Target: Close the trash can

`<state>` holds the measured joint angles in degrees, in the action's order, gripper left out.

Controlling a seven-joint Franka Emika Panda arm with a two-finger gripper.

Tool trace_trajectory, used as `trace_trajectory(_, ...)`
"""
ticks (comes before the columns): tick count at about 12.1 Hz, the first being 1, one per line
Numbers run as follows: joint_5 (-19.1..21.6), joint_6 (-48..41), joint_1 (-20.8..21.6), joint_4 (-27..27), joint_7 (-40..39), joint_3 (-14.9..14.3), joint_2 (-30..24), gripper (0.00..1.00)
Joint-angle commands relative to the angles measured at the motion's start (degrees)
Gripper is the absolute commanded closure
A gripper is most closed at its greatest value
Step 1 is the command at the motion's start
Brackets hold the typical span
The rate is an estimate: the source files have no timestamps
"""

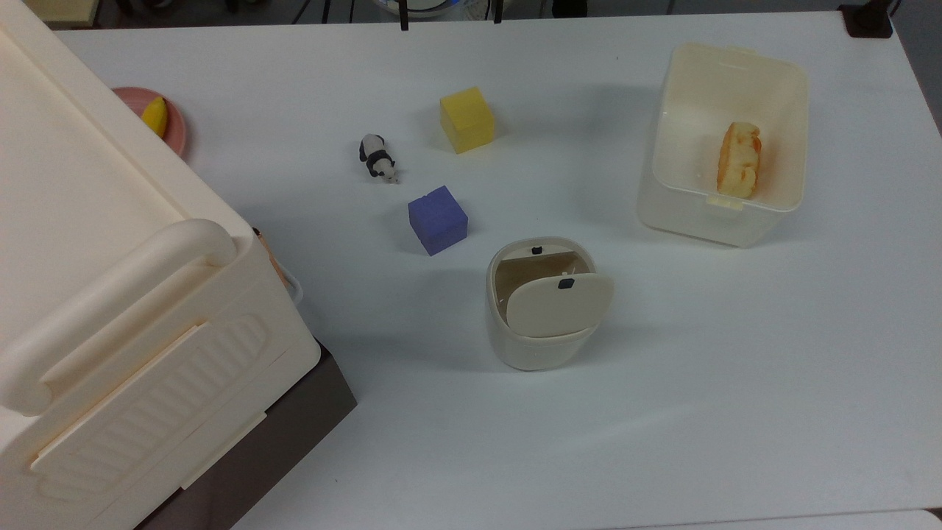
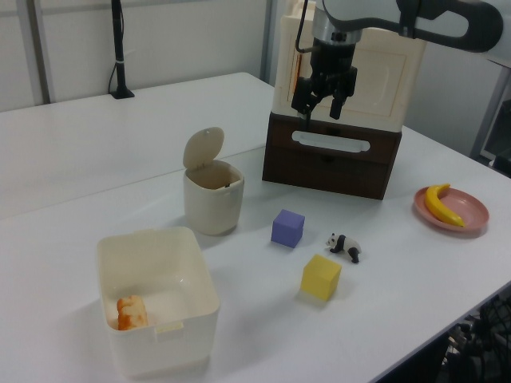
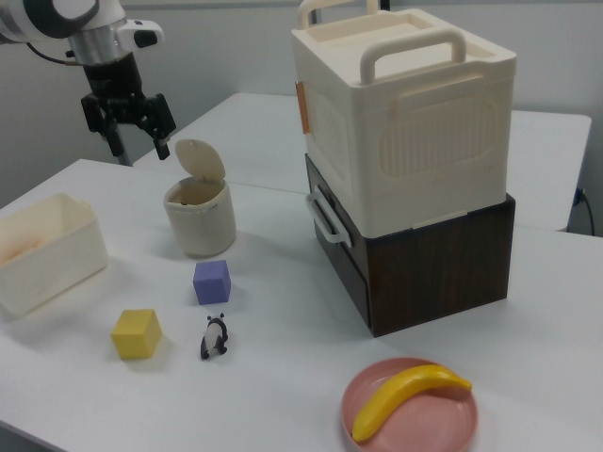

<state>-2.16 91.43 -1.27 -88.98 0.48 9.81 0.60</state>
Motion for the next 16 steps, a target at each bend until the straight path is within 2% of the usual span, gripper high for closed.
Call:
trace_trajectory(1,0.93,1.64,-0.14,-1.98,-1.09,-0.32,-1.48,0.00)
trace_trajectory(16,-0.03,1.74,0.04,-1.63,-1.53,-0.32,-1.48,0.00)
